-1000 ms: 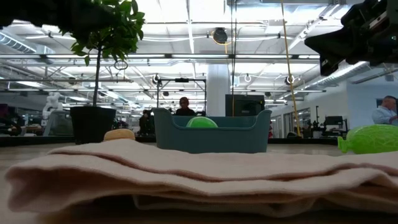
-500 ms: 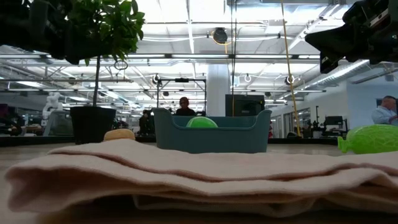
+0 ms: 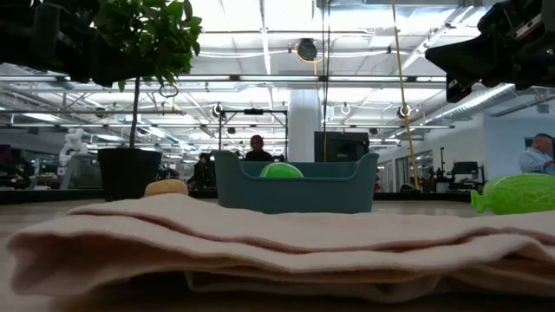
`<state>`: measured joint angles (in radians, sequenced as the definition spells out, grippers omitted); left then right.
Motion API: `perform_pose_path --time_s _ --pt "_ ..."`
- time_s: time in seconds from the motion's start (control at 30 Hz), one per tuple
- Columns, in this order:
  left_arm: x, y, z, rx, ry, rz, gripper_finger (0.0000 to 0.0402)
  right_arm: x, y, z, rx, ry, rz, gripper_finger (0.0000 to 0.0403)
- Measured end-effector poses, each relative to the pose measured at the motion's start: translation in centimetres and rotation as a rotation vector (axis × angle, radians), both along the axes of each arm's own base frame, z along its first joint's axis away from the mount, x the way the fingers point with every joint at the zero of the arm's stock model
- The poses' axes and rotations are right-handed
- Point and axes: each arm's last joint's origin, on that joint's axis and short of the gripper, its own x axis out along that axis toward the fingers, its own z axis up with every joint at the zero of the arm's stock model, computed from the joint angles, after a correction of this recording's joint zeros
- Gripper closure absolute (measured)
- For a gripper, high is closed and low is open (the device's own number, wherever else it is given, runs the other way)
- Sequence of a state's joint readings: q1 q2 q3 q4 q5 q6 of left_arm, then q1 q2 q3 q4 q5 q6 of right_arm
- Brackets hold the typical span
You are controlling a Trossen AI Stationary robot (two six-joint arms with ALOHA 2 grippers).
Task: Pick and placing Produce into tupperware
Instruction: Put the green melon into the blue bin
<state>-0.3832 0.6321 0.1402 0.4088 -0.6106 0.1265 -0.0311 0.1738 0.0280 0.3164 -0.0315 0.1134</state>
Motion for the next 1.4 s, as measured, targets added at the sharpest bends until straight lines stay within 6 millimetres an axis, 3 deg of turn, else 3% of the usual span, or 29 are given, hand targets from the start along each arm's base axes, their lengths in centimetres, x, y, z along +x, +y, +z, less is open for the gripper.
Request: perform_pose_path --time_s 0.73,0.87,1.23,1.4 --pt "0.0 -0.1 0.0 -0.023 -0.005 -0.036 0.0392 0.0 0.0 0.2 -0.023 -0.015 0.011 0.0403" --pt "0.0 -0.1 0.0 -0.030 -0.006 -0.035 0.0382 0.2 0.1 -0.3 -0.023 0.054 0.027 0.0403" --pt "0.0 -0.1 0.0 -0.031 -0.008 -0.035 0.0400 1.6 0.1 5.4 -0.046 0.099 0.056 0.0403" --pt "0.0 -0.1 0.0 -0.024 -0.007 -0.034 0.0387 2.8 0.3 7.1 -0.027 0.194 0.105 0.0403"
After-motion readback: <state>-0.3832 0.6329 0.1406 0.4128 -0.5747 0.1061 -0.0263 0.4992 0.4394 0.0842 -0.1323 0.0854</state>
